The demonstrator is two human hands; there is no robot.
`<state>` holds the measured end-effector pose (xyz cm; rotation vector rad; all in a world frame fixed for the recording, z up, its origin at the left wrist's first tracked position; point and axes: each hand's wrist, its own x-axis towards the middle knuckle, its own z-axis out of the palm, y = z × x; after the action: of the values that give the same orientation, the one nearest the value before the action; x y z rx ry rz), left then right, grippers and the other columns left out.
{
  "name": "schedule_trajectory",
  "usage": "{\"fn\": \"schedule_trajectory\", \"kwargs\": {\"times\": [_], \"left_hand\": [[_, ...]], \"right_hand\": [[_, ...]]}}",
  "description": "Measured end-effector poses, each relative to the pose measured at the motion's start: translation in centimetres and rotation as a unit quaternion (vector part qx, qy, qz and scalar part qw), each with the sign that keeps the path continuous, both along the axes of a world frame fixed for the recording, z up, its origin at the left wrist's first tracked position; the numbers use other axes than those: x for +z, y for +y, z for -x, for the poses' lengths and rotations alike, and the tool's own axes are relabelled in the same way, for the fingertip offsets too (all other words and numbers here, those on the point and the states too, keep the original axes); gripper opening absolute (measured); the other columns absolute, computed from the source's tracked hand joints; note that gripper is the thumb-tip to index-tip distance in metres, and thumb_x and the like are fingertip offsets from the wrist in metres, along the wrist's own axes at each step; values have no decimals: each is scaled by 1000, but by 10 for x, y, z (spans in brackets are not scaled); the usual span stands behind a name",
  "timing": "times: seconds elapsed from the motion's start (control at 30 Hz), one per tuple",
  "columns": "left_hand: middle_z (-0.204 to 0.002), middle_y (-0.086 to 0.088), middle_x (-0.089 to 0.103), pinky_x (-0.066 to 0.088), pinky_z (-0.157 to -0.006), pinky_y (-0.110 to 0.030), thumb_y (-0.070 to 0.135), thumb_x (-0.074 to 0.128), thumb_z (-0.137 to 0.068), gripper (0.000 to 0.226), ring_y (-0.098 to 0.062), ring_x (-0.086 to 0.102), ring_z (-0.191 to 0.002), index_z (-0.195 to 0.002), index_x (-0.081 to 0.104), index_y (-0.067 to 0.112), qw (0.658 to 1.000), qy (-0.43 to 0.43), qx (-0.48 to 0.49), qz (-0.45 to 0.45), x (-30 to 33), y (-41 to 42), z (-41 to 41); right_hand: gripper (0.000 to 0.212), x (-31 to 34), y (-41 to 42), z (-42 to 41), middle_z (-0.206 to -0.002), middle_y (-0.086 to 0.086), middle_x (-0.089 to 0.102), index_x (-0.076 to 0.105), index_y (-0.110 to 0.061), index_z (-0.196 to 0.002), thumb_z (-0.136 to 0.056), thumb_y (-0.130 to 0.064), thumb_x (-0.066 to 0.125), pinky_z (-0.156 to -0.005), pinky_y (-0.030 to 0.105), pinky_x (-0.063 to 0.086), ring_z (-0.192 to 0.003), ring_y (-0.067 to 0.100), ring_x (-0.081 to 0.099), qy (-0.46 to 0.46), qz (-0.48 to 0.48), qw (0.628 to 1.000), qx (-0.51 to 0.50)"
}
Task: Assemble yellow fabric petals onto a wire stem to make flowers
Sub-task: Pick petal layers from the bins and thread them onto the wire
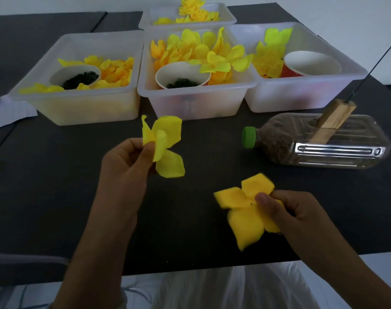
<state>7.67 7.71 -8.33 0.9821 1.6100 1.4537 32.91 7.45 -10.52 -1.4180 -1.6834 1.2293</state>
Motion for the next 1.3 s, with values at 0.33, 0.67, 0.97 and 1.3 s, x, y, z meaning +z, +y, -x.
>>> {"fn": "schedule_trajectory", "kwargs": {"times": [0.33, 0.67, 0.97, 1.3], "left_hand": [[-79, 3, 72, 54, -67, -29, 18, 57, -95, 13, -17, 66, -77, -85, 65, 20, 998, -21, 0, -58, 12, 29, -20], [-85, 21, 61, 40, -67, -7, 17, 59, -92, 18, 3, 59, -83, -89, 58, 34, 937, 265, 92, -208, 57, 81, -56], [-112, 1, 57, 44, -83, -35, 26, 57, -91, 14, -24, 45, -115, -100, 67, 30, 849, 494, 50, -184, 87, 246, -137], [-120, 1, 59, 40, -97, -40, 29, 53, -97, 25, -21, 46, -118, -119, 64, 27, 795, 541, -200, -186, 85, 210, -118]], "right_hand": [[31, 0, 18, 7, -62, 9, 56, 60, -13, -112, -82, -21, 59, -50, 25, 41, -50, 14, 50, 154, 218, 959, 92], [34, 7, 30, 1, -71, 18, 66, 60, 5, -105, -75, -9, 67, -50, 30, 53, -57, 27, 65, 193, 259, 944, 62], [9, 15, 29, -29, -67, 28, 66, 68, 7, -89, -84, 0, 66, -44, 27, 49, -46, 28, 62, 169, 211, 962, -35], [27, 14, 41, -34, -72, 21, 71, 78, -11, -77, -65, -35, 72, -67, 44, 54, -68, 36, 67, 177, 103, 971, -122]]}}
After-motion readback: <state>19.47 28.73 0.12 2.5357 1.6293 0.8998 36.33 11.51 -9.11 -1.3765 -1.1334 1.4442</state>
